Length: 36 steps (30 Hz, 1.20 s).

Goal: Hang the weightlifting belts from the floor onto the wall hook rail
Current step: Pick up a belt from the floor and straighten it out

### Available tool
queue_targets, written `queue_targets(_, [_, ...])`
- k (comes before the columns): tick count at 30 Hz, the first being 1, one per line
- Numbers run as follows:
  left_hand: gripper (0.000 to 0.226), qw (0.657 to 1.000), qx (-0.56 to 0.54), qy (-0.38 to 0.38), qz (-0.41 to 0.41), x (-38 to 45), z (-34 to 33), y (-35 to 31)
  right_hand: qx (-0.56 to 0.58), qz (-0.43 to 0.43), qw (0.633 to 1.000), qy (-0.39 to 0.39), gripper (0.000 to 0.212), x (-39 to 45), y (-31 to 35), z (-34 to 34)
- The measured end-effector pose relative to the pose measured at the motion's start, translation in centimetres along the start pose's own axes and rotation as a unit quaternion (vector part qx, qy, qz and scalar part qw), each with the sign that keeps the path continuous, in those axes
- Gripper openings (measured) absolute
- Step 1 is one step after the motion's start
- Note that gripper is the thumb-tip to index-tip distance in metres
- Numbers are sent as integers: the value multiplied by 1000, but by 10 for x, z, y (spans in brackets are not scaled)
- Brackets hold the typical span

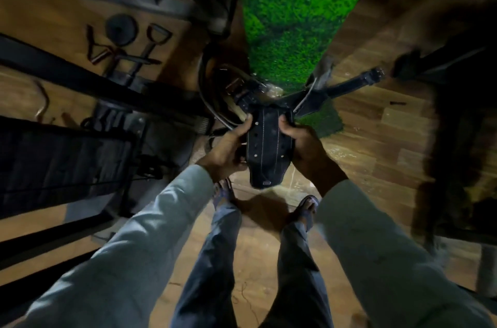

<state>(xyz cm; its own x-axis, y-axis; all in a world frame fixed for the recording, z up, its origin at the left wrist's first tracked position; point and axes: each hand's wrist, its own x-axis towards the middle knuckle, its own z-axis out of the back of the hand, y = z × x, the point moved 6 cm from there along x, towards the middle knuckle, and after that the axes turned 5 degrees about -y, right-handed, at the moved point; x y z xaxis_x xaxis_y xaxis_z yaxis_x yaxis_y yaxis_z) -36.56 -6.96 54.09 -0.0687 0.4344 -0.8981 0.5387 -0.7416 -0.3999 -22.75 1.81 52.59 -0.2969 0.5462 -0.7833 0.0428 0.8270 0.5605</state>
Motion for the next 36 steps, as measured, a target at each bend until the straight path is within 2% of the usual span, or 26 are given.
queue_targets(3, [92, 998, -47, 32, -20, -22, 0, -31, -17, 17, 999, 32, 57, -25, 18, -24])
queue_targets(4, [90, 996, -76, 45, -21, -30, -1, -38, -41, 20, 998, 41, 62, -35, 21, -29])
queue_targets(5, [80, 994, -94, 53, -22, -38, -3, -45, -68, 24, 996, 48, 58, -46, 22, -33])
queue_targets(7, [38, 996, -74, 35, -32, -48, -3, -53, -123, 33, 989, 71, 41, -65, 22, -38])
queue_targets(9, [22, 999, -30, 7, -43, -62, 0, -59, -182, 57, 979, 76, 31, -87, 28, -37])
queue_targets(11, [18, 998, -21, 11, -62, -81, -6, -67, -191, 26, 978, 73, 32, -103, 33, -37])
queue_targets(14, [19, 993, -13, 46, -106, -110, -21, -87, -132, -35, 990, 43, 59, -120, 46, -43])
queue_targets(17, [21, 985, 21, 83, -150, -139, -34, -105, -76, -3, 997, 5, 71, -133, 77, -52])
queue_targets(19, [28, 978, 50, 98, -176, -159, -38, -109, -37, 15, 999, 6, 76, -143, 100, -61])
queue_targets(21, [35, 967, 87, 131, -203, -174, -40, -112, -23, 16, 1000, 12, 69, -151, 122, -71])
queue_targets(24, [27, 943, 193, 163, -218, -196, -41, -111, -89, -24, 996, 9, 35, -163, 135, -79])
queue_targets(26, [32, 935, 223, 187, -202, -208, -40, -104, -128, -22, 992, 10, 30, -169, 135, -76])
queue_targets(27, [26, 940, 220, 201, -168, -211, -38, -97, -133, -15, 991, 20, 32, -172, 135, -75])
queue_targets(28, [37, 944, 210, 217, -133, -211, -33, -90, -128, -7, 991, 35, 33, -175, 134, -74])
queue_targets(30, [95, 962, 157, 209, -79, -197, -23, -84, -111, 17, 992, 53, 32, -184, 132, -71])
queue_targets(31, [109, 973, 115, 192, -57, -191, -21, -86, -103, 31, 992, 61, 33, -187, 131, -69])
queue_targets(32, [113, 982, 79, 163, -46, -182, -21, -90, -102, 43, 991, 77, 34, -190, 129, -66])
queue_targets(33, [105, 988, 56, 134, -52, -181, -26, -96, -113, 51, 987, 97, 37, -193, 126, -63])
queue_targets(36, [30, 986, 55, 116, -102, -190, -48, -110, -210, 43, 970, 115, 81, -202, 113, -50])
